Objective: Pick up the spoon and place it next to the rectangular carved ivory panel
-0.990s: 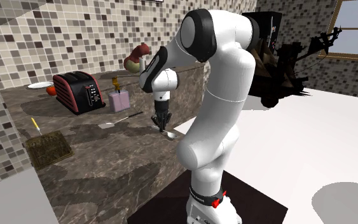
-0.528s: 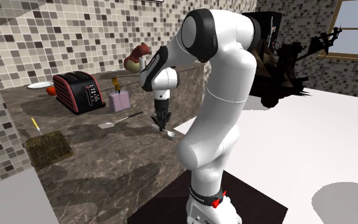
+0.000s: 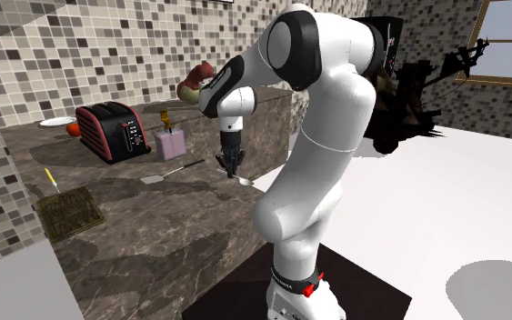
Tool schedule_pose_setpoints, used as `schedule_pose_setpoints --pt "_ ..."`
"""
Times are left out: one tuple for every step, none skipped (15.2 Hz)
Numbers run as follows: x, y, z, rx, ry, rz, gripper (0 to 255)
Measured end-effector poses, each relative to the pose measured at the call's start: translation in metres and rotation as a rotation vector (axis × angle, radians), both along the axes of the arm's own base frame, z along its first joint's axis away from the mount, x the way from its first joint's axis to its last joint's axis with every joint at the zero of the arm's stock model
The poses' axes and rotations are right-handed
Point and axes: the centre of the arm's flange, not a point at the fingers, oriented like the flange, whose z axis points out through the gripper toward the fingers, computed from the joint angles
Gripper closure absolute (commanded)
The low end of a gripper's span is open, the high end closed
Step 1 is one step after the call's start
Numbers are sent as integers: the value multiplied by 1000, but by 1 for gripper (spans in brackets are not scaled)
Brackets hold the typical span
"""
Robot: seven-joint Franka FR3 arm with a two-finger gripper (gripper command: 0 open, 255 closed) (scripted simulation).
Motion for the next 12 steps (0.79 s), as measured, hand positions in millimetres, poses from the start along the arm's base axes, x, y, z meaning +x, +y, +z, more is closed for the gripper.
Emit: schedule_pose_setpoints --pt "-1 1 5 0 0 0 255" --pt "-1 1 10 0 0 0 255" --pt "0 2 15 0 0 0 255" --pt "0 1 21 0 0 0 255" --pt "0 1 25 0 0 0 255" --pt "-1 2 31 0 0 0 255" --pt "0 1 36 0 0 0 255" --pt "0 1 41 0 0 0 255" --pt "-1 2 48 0 0 0 255" --pt "-2 1 53 0 0 0 255" --pt "-1 1 58 0 0 0 255" --pt "-1 1 64 0 0 0 255"
